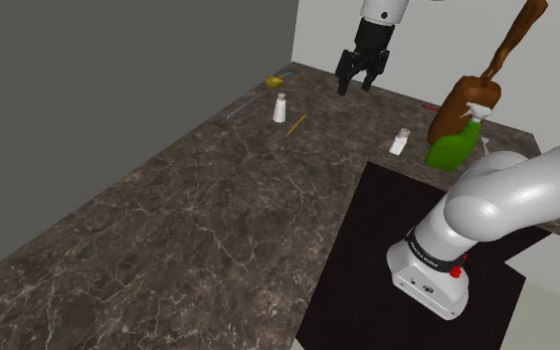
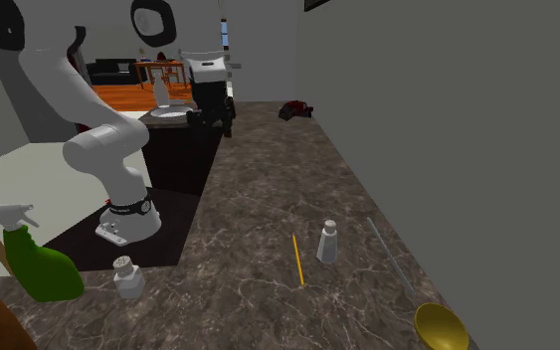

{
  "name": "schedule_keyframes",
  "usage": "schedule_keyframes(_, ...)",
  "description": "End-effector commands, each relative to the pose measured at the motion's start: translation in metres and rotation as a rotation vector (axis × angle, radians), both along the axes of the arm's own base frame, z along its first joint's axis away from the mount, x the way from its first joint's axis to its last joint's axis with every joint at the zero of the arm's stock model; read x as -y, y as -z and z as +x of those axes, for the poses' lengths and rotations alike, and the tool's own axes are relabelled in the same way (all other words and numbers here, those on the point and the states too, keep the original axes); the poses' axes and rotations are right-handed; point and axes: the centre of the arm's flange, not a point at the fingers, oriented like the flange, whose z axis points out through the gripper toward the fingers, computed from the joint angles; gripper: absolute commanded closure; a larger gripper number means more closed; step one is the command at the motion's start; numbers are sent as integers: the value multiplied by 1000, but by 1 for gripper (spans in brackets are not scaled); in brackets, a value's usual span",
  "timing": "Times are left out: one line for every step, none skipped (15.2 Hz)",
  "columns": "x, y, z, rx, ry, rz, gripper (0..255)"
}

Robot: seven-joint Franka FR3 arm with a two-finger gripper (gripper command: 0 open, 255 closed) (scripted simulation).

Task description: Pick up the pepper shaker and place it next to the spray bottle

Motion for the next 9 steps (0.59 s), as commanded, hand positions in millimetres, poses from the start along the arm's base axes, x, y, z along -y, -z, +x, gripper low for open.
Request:
schedule_keyframes(1, 15, 22, 14, -8, -13, 0)
schedule_keyframes(2, 21, 33, 20, -11, -19, 0)
schedule_keyframes(2, 27, 44, 26, -15, -26, 0)
schedule_keyframes(2, 33, 54, 32, -18, -32, 0)
schedule_keyframes(3, 39, 65, 38, -22, -38, 0)
schedule_keyframes(3, 44, 76, 44, -25, -45, 0)
schedule_keyframes(4, 50, 87, 50, -29, -51, 0)
schedule_keyframes(4, 55, 98, 56, -33, -57, 0)
schedule_keyframes(5, 61, 109, 62, -36, -64, 0)
